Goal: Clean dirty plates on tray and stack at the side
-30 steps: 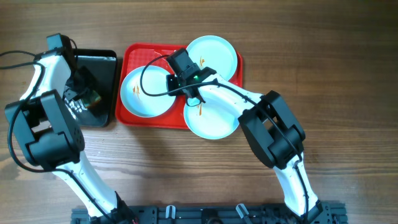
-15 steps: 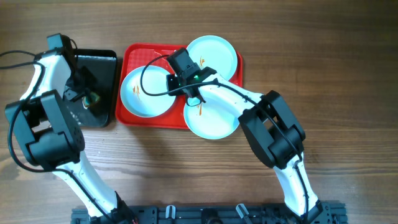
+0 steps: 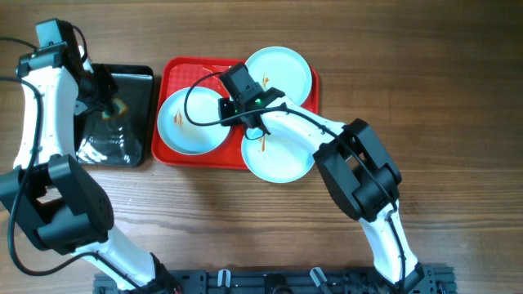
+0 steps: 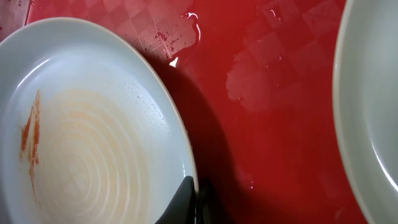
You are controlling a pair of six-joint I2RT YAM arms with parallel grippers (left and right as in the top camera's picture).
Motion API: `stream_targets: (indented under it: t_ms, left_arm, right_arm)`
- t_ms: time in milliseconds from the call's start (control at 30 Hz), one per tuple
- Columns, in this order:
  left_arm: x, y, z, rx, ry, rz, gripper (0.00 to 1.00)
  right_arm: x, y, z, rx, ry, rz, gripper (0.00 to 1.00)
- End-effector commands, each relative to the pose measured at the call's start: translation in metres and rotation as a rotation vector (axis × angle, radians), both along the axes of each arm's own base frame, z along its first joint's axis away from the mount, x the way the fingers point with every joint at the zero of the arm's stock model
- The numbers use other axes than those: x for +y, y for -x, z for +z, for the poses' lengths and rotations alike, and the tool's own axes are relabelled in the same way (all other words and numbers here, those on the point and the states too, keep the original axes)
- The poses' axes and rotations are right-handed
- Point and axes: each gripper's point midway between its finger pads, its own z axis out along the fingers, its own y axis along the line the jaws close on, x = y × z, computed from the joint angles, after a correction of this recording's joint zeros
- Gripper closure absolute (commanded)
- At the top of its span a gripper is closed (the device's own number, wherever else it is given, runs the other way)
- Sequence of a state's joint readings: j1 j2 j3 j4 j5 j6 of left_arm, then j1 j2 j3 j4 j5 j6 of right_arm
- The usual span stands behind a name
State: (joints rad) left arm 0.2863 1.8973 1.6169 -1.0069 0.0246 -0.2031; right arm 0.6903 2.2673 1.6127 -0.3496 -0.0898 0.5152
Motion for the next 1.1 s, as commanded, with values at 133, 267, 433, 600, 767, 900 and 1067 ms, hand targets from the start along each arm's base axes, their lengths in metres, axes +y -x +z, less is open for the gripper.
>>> stream_targets:
  t_ms: [133,267,433,600,767,900,1067]
  left_arm:
    - [-0.059,-0.016,0.008,-0.054,0.133,-0.165,0.96]
    - [-0.094,-0.023,-0.012,-0.061,0.13,-0.185,0.96]
    - [-0.124,-0.026,-0.048,-0.093,0.103,-0.248,0.96]
    - [-0.131,-0.02,-0.09,-0.095,0.042,-0.269,0.96]
    - [-0.122,0.004,-0.125,0.011,0.008,-0.239,0.96]
    - [-0.132,0.023,-0.131,0.084,0.072,-0.25,0.96]
    - [-0.173,0.076,-0.127,0.244,0.318,-0.434,0.96]
  right_arm:
    - [0.006,0.006,-0.013,0.033,-0.006,0.041,0.96]
    - [0.006,0.007,-0.012,0.036,-0.009,0.042,0.96]
    - [0.007,0.007,-0.012,0.037,-0.012,0.043,0.96]
    - [0.007,0.007,-0.012,0.037,-0.012,0.044,0.96]
    - [0.007,0.007,-0.012,0.037,-0.012,0.044,0.96]
    - [0.007,0.007,-0.012,0.037,-0.012,0.043,0.96]
    - [0.007,0.008,-0.013,0.041,-0.012,0.044,0.96]
